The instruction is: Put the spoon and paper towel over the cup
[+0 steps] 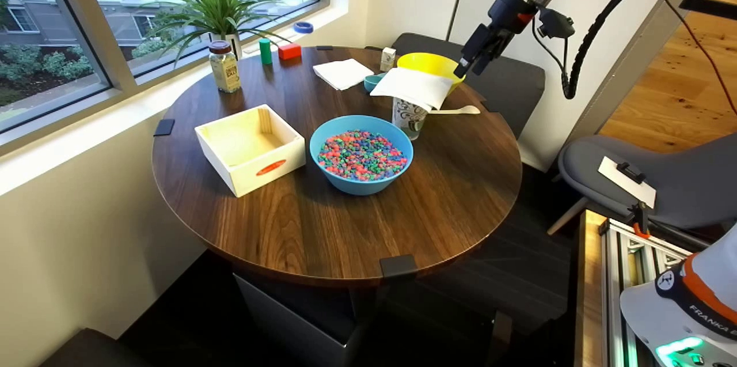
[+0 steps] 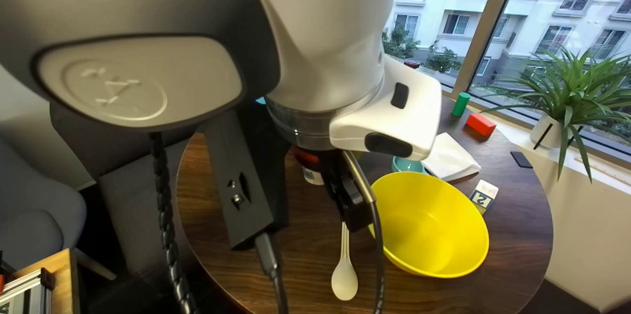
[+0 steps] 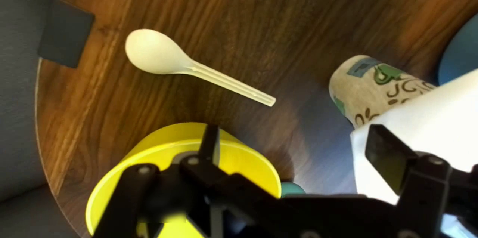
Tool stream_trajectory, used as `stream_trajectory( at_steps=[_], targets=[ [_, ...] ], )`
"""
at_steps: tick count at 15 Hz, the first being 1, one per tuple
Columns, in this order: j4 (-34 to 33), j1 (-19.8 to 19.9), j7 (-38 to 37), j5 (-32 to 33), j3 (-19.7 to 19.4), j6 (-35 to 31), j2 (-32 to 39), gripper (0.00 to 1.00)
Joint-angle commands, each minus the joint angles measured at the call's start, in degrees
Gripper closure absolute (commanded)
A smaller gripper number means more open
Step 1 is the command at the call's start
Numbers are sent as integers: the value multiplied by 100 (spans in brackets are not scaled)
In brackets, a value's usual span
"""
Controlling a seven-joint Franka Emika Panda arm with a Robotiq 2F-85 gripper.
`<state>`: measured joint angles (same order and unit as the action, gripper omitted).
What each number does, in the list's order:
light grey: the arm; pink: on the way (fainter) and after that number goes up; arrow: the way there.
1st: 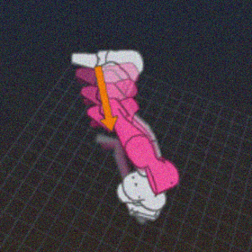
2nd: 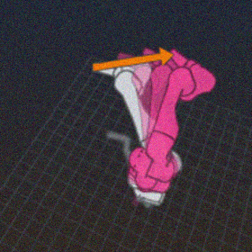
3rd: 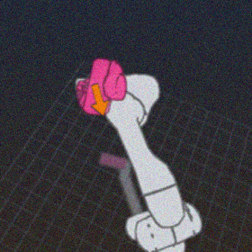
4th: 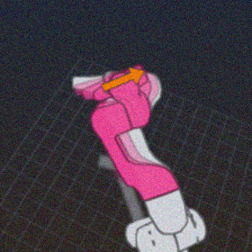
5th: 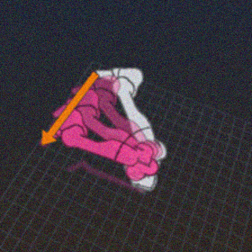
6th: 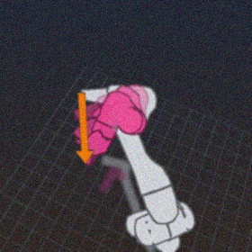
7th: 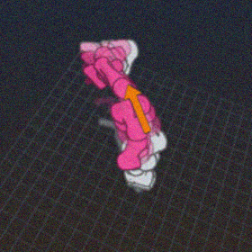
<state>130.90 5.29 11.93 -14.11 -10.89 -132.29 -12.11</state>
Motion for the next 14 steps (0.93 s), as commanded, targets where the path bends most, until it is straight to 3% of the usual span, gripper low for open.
stream_trajectory(
  at_steps=[1, 2, 14],
  targets=[
    [254, 37, 237, 622, 116, 27, -210, 0],
    [58, 27, 91, 356, 46, 9, -29, 0],
    [378, 35, 424, 513, 22, -140, 56, 0]
  ],
)
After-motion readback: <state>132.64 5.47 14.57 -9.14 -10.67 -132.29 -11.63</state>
